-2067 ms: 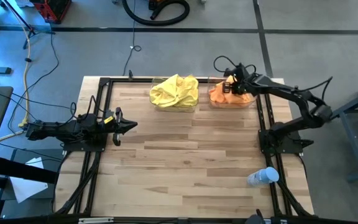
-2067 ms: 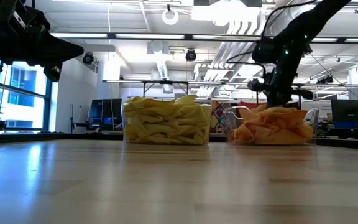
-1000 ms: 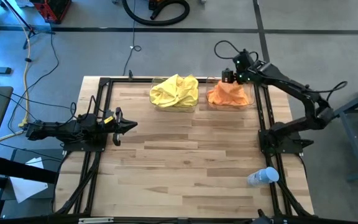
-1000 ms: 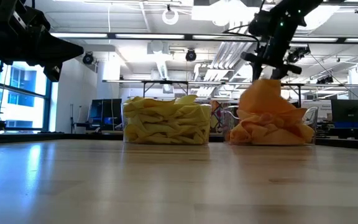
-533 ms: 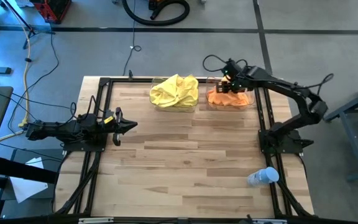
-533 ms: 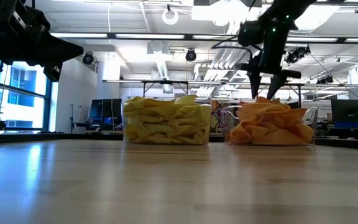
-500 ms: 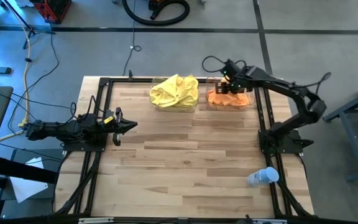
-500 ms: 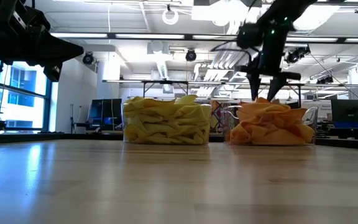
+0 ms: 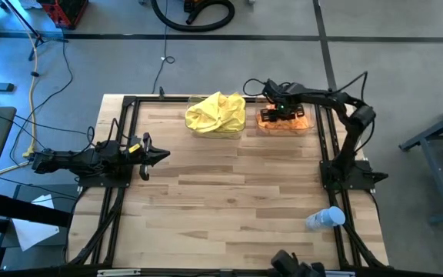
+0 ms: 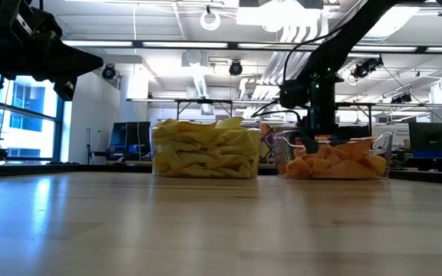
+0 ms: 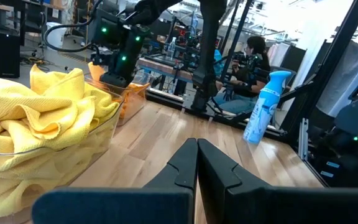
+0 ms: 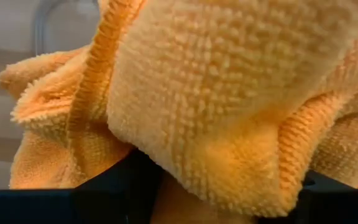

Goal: Sort microfiber towel by color & place in baskets
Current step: Put the orange microfiber cloth into the right transparent bin, then return to Home Position

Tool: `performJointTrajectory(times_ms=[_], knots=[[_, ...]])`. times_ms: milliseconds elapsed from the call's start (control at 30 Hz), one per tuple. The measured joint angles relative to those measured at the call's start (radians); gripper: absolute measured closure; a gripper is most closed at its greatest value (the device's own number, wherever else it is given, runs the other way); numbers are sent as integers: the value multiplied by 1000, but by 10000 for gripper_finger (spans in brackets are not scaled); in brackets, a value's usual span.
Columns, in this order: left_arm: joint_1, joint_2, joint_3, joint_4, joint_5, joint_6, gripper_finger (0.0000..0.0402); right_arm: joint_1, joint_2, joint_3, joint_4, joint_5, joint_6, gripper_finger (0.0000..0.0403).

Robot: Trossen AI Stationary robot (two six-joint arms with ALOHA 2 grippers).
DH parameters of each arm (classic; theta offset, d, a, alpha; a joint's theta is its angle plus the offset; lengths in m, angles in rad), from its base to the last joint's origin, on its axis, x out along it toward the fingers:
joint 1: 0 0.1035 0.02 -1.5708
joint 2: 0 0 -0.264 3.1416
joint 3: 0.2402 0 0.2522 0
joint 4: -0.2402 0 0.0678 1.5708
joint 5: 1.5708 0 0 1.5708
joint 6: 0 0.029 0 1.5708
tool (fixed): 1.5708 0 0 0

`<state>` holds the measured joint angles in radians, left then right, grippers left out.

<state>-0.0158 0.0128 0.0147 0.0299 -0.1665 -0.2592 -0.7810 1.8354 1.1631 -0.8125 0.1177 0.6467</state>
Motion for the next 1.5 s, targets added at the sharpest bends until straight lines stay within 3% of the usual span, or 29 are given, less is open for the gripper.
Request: performJointTrajectory(times_ms=[167,400,567,867,1033,1300,1400,1500], knots=[[0,0,0,0,0,0,401,-2,-54,-6,-2,-6,16,190],[0,0,0,0,0,0,401,4,-241,-8,-67,-9,88,190],[0,0,0,0,0,0,401,30,-391,-8,-123,65,141,190],[0,0,0,0,0,0,402,170,-563,-8,-122,79,180,190],[0,0,0,0,0,0,401,366,-575,-7,27,-23,2,195],[0,0,0,0,0,0,401,595,-571,-8,59,58,-369,220],[0,0,0,0,0,0,402,642,-572,-38,108,90,-402,253],[0,0,0,0,0,0,402,716,-575,-94,202,65,-495,319]])
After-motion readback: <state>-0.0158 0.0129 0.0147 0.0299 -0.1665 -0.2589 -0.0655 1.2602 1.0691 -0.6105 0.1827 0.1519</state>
